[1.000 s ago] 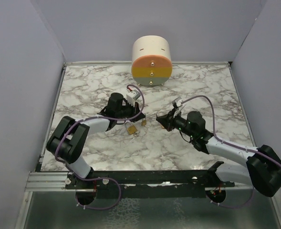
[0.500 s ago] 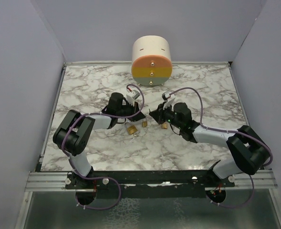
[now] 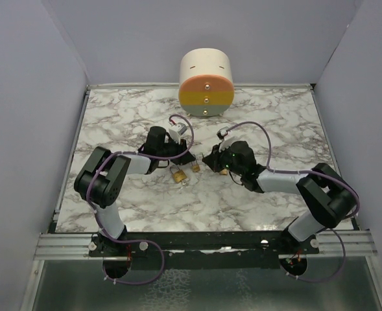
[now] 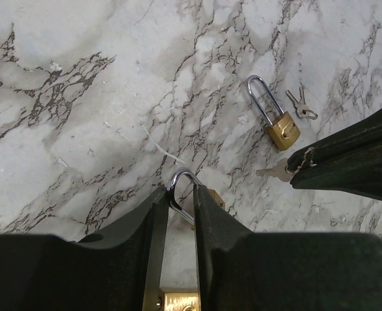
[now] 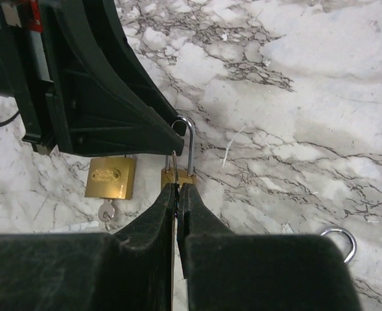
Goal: Lock with the key
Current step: Place the lock at the center of the board.
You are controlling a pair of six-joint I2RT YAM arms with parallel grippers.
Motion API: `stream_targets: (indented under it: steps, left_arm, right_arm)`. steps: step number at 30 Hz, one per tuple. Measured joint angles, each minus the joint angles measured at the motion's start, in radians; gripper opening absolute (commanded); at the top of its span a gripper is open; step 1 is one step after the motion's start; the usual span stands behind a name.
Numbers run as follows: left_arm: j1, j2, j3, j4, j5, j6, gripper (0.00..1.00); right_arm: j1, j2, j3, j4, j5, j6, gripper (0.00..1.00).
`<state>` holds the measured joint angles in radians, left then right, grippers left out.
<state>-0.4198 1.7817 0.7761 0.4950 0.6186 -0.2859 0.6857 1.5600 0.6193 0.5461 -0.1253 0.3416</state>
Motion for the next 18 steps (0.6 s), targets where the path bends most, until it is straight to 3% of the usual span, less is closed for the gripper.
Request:
stream_targets:
  steps: [18]
  left_arm:
    - [0.006,0.025,0.058,-0.004,-0.010,-0.001,0.38]
  right_arm:
    - [0.010,0.108,0.011,0.006,-0.001,0.021,0.02]
